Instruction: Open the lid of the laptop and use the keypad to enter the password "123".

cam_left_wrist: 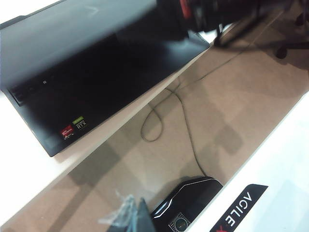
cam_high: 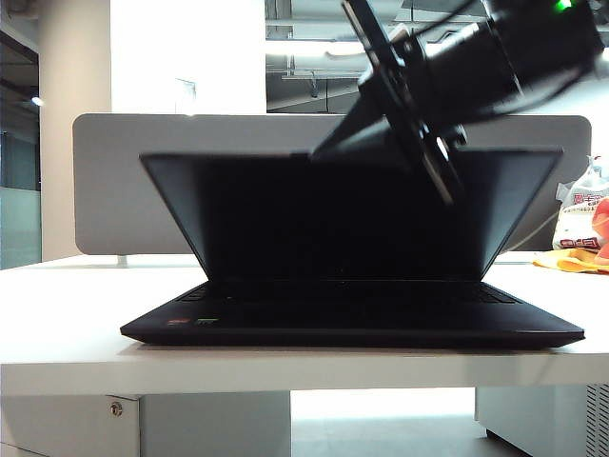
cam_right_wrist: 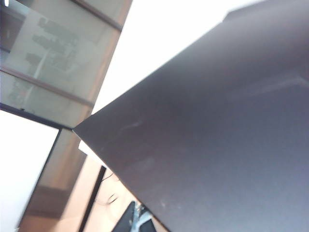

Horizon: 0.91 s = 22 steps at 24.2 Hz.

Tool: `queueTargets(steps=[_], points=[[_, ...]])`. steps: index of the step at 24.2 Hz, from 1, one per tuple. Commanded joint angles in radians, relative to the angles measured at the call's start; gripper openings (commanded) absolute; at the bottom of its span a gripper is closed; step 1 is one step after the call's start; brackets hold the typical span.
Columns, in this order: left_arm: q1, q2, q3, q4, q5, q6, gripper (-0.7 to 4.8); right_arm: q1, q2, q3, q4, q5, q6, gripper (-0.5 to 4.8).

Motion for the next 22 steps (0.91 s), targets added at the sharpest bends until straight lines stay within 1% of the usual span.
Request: queueTargets(steps=[1, 5, 9, 10, 13, 15, 17, 18, 19, 20, 21, 22], points=[[0.000, -0.002, 0.004, 0.005, -0.003, 0.001, -0.02, -0.035, -0.005, 0.114, -0.055, 0.112, -0.103, 0.08], [0.000, -0.002, 0.004, 0.005, -0.003, 0.002, -0.02, -0.095, -0.005, 0.233, -0.134, 0.137, -0.151, 0.08], [0.000, -0.002, 0.004, 0.005, -0.003, 0.001, -0.02, -0.174, -0.003, 0.347, -0.234, 0.121, -0.191, 0.08], [0.000, -0.002, 0.004, 0.005, -0.003, 0.001, -0.02, -0.184, -0.003, 0.359, -0.248, 0.092, -0.191, 0.08], [0.000, -0.002, 0.004, 0.005, -0.004, 0.001, -0.02, -0.184, -0.013, 0.362, -0.300, -0.043, -0.189, 0.08], [0.000, -0.002, 0.004, 0.005, -0.003, -0.001, -0.02, -0.148, -0.021, 0.360, -0.387, -0.118, -0.200, 0.08], [0.000, -0.002, 0.004, 0.005, -0.003, -0.003, -0.02, -0.110, -0.032, 0.360, -0.488, -0.132, -0.271, 0.08], [0.000, -0.002, 0.003, 0.005, -0.003, -0.003, -0.02, -0.100, -0.034, 0.360, -0.529, -0.129, -0.305, 0.07], [0.000, -0.002, 0.004, 0.005, -0.003, -0.003, -0.02, -0.086, -0.035, 0.360, -0.598, -0.103, -0.356, -0.05], [0.000, -0.002, 0.003, 0.002, -0.003, -0.003, -0.02, -0.080, -0.035, 0.360, -0.642, -0.069, -0.393, -0.05], [0.000, -0.002, 0.004, -0.001, -0.003, -0.003, -0.02, -0.075, -0.035, 0.360, -0.708, 0.019, -0.459, -0.05], [0.000, -0.002, 0.003, -0.003, -0.003, -0.004, -0.02, -0.074, -0.035, 0.360, -0.737, 0.090, -0.500, -0.05]])
